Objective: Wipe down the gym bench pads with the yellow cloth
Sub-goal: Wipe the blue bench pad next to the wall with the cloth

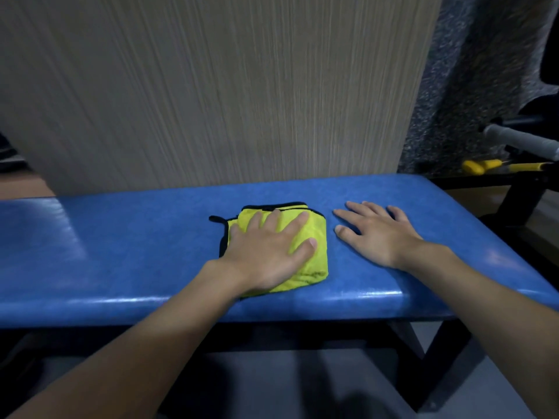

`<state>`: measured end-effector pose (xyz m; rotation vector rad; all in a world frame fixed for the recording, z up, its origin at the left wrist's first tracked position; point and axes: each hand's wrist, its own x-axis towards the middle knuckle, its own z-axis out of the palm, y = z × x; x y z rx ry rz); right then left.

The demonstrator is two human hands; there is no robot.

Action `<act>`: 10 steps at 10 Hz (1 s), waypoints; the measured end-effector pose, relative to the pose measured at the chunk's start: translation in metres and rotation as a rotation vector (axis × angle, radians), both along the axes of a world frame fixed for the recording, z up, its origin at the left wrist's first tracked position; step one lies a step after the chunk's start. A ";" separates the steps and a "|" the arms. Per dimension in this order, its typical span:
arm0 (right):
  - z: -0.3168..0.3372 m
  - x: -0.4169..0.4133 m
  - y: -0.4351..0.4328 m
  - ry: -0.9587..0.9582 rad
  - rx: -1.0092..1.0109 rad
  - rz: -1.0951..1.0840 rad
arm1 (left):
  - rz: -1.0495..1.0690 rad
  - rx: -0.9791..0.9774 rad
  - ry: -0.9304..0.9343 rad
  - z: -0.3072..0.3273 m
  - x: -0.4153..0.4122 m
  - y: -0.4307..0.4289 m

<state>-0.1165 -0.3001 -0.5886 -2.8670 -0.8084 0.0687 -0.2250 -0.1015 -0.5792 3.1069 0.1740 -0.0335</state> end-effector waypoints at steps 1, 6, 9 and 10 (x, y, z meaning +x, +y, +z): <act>0.001 -0.001 0.000 0.005 -0.007 0.001 | -0.009 0.006 -0.004 -0.002 -0.027 -0.007; -0.002 0.004 0.000 -0.018 -0.002 0.004 | -0.205 -0.274 0.322 0.063 0.031 0.031; -0.002 0.003 -0.001 -0.022 0.014 0.011 | -0.189 -0.267 0.339 0.066 0.049 0.038; -0.003 0.004 -0.001 -0.027 0.017 0.009 | -0.226 -0.306 0.286 0.068 0.047 0.040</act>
